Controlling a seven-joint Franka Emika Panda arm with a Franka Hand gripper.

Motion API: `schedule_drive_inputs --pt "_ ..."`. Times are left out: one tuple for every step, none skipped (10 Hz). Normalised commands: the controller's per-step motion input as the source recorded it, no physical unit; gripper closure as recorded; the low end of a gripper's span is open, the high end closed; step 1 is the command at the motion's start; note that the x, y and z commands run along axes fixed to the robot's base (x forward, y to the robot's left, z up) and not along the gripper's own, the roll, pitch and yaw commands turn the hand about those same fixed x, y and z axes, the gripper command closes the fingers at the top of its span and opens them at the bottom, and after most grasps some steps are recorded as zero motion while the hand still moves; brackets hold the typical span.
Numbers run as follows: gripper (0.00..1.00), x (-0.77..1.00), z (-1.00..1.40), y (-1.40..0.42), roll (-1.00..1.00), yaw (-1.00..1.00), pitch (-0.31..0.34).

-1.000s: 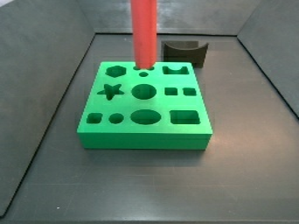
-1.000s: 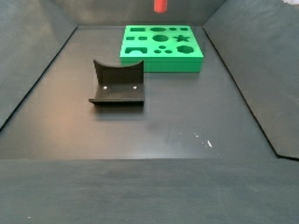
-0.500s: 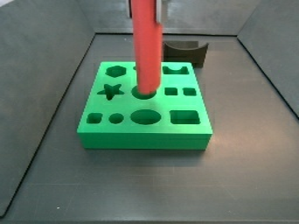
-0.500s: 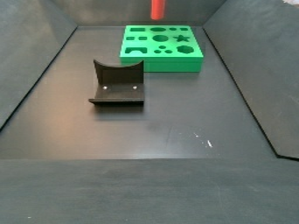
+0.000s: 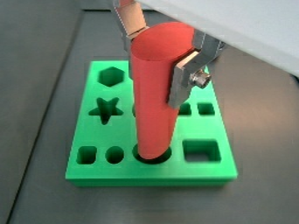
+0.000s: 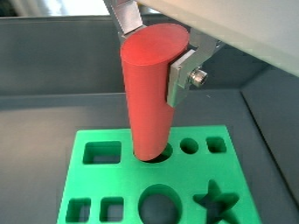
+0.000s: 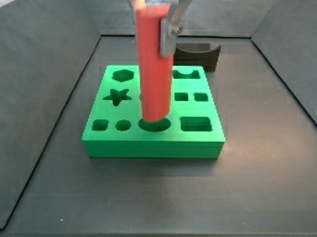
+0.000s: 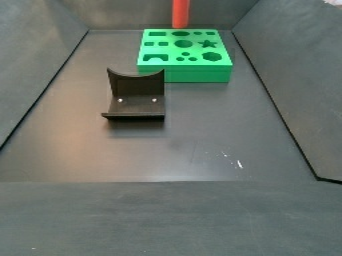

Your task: Insert the oval object.

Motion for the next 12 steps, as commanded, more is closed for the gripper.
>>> schedule_drive_inputs --pt "1.00 0.00 -0.30 -0.11 0.00 -1.00 -0.013" --pt "1.00 0.00 -0.27 -0.10 -0.01 -1.00 -0.004" --pt "1.00 0.00 -0.20 0.00 -0.04 -1.00 0.000" --pt "1.00 0.00 -0.20 0.00 -0.04 -1.00 0.000" --pt "1.00 0.00 -0.19 0.00 -0.02 -1.00 0.000" --pt "1.00 0.00 -0.17 0.00 0.00 -1.00 0.000" --pt "1.00 0.02 -0.16 0.00 0.00 -1.00 0.000" --pt "1.00 0.06 -0.18 0.00 0.00 -0.98 0.000" --pt "1.00 0.15 -0.18 0.00 0.00 -0.91 0.000" --pt "1.00 0.31 -0.22 0.00 0.01 -0.75 0.000" --pt "1.00 0.36 -0.23 0.00 0.05 -0.67 0.004" --pt "1.00 0.46 -0.22 0.00 0.09 -0.54 0.043"
